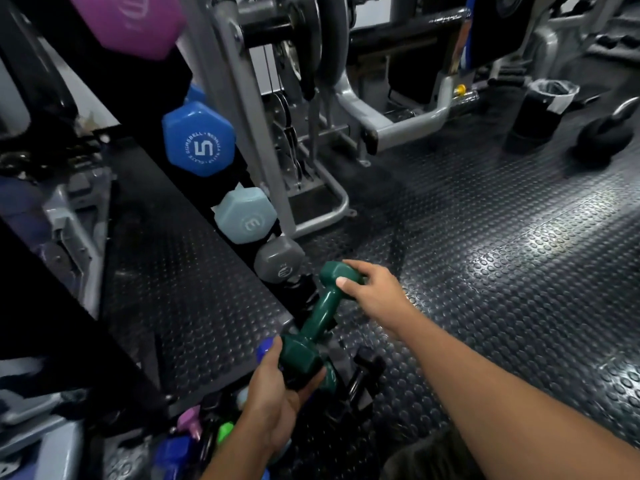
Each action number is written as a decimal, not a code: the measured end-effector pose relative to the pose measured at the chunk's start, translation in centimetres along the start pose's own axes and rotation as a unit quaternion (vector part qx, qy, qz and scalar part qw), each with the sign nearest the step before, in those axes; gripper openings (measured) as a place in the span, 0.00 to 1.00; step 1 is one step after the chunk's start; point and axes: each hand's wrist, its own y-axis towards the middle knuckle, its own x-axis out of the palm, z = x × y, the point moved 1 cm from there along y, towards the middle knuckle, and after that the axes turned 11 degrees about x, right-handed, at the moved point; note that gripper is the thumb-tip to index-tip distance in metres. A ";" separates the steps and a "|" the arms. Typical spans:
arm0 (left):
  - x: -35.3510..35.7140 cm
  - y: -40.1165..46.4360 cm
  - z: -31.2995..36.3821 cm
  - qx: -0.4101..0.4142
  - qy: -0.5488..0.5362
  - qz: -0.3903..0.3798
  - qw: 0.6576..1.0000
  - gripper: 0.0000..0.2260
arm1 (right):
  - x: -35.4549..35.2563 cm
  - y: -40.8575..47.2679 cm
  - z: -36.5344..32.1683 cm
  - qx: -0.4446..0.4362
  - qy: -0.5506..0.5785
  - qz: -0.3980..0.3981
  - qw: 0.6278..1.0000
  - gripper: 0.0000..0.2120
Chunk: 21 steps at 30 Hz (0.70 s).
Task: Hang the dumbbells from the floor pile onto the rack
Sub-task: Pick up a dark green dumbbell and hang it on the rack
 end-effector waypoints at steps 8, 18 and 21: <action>2.7 4.8 1.4 0.022 -0.022 -0.014 0.999 0.21 | 1.9 7.4 -1.4 -0.025 0.032 0.046 0.998 0.19; 4.5 7.8 0.7 0.029 -0.155 -0.026 0.987 0.19 | 4.1 12.0 -4.4 -0.047 -0.008 0.044 0.998 0.16; 5.1 8.6 1.2 0.030 -0.178 -0.024 0.983 0.19 | 4.7 13.2 -5.0 -0.037 -0.004 0.048 0.998 0.15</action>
